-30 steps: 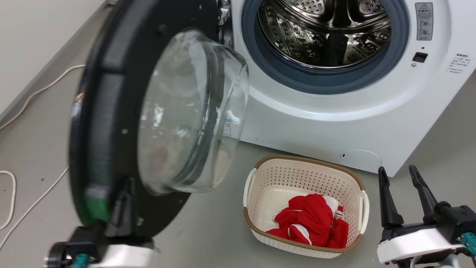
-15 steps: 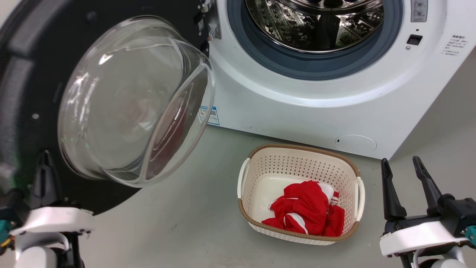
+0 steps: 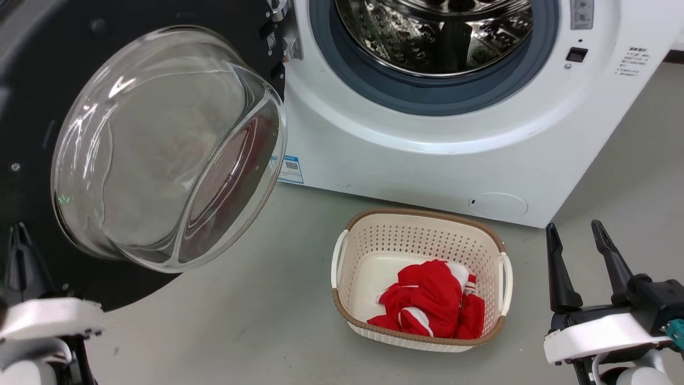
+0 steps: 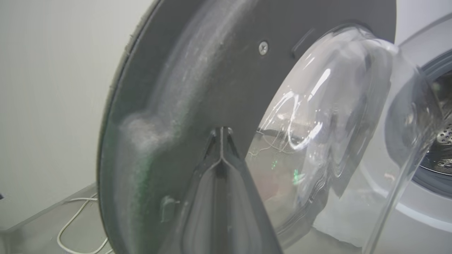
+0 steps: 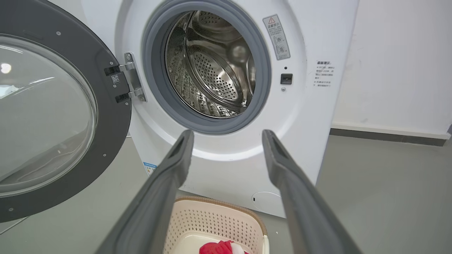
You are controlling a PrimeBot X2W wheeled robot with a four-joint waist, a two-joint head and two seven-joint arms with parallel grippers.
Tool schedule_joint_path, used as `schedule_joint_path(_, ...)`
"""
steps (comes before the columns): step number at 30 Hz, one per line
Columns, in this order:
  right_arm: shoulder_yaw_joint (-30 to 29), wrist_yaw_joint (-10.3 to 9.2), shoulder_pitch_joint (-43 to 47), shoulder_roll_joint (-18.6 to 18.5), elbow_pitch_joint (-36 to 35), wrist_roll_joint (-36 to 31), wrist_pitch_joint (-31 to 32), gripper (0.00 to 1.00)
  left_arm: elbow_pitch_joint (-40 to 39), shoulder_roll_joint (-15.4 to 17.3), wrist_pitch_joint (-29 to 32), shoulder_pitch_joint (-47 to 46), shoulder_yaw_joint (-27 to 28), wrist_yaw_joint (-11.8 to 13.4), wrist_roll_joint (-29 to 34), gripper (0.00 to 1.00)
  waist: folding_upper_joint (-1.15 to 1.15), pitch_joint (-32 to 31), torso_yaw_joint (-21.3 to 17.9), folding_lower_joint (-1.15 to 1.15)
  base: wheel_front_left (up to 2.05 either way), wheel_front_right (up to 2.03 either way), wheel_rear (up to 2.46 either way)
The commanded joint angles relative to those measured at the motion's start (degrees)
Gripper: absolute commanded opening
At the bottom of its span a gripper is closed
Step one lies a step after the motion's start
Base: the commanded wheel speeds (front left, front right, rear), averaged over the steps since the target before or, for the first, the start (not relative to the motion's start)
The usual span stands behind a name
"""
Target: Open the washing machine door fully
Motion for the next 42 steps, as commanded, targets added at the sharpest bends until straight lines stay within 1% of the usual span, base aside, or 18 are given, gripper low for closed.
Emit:
schedule_joint_path(1,0.04,-0.04,-0.02,0.07,0.21,0.47,-0.41,1.00,-1.06,-0.84,-0.11,1.37,0.37,0.01,0.63,0.00,0.00,-0.54,-0.43,0.00,0.00,0.00,0.00)
schedule_joint_path(5,-0.10,-0.04,0.66,0.07,0.66,0.87,-0.71,1.00,-6.53,-4.53,-0.11,6.25,0.60,-0.32,2.72,0.00,0.00,-1.52,-0.90,0.00,0.00,0.00,0.00)
schedule_joint_path(10,-0.22,-0.04,1.24,0.07,0.86,0.97,-0.97,1.00,-11.32,-7.83,-0.11,11.40,-1.73,-1.34,4.66,0.00,0.00,-2.51,-1.31,0.00,0.00,0.00,0.00)
schedule_joint_path(11,-0.25,-0.04,1.29,0.07,0.85,0.92,-0.97,1.00,-11.90,-8.26,-0.11,12.16,-2.42,-1.53,5.03,0.10,0.00,-2.68,-1.39,0.00,0.00,0.00,0.00)
schedule_joint_path(12,-0.26,-0.04,1.37,0.07,0.86,0.86,-0.96,1.00,-12.48,-8.62,-0.11,12.73,-3.27,-1.61,5.08,0.35,0.00,-2.85,-1.48,0.00,0.00,0.00,0.00)
schedule_joint_path(13,-0.30,-0.04,1.43,0.07,0.86,0.81,-1.00,1.00,-12.90,-8.95,-0.11,13.27,-4.14,-1.70,5.38,0.53,0.00,-3.00,-1.57,0.00,0.00,0.00,0.00)
schedule_joint_path(14,-0.28,-0.04,1.39,0.07,0.83,0.77,-1.03,1.00,-13.19,-9.15,-0.11,13.79,-4.99,-1.77,5.58,0.82,0.00,-3.12,-1.71,0.00,0.00,0.00,0.00)
schedule_joint_path(15,-0.31,-0.04,1.31,0.07,0.80,0.71,-1.07,1.00,-13.47,-9.32,-0.11,14.05,-5.85,-1.81,5.69,1.00,0.00,-3.24,-1.85,0.00,0.00,0.00,0.00)
schedule_joint_path(23,-0.39,-0.04,1.64,0.06,0.62,-0.22,-1.16,1.00,-14.26,-9.83,-0.11,13.79,-13.03,-2.08,7.43,1.00,0.00,-4.21,-4.21,0.00,0.00,0.00,0.00)
schedule_joint_path(29,-0.97,-0.04,1.51,0.06,0.36,-1.48,-0.85,1.00,-13.30,-9.89,-0.11,11.57,-17.18,-2.48,8.94,1.00,0.00,-4.65,-7.56,0.00,0.00,0.00,0.00)
schedule_joint_path(36,-1.46,-0.04,1.90,0.07,0.30,-2.36,-0.70,1.00,-11.95,-9.91,-0.12,9.83,-19.00,-2.42,9.08,1.00,0.00,-4.70,-11.44,0.00,0.00,0.00,0.00)
schedule_joint_path(42,-1.25,-0.04,1.90,0.07,0.39,-2.02,-0.82,1.00,-11.42,-9.92,-0.12,9.53,-19.17,-2.05,9.04,1.00,0.00,-4.55,-12.87,0.00,0.00,0.00,0.00)
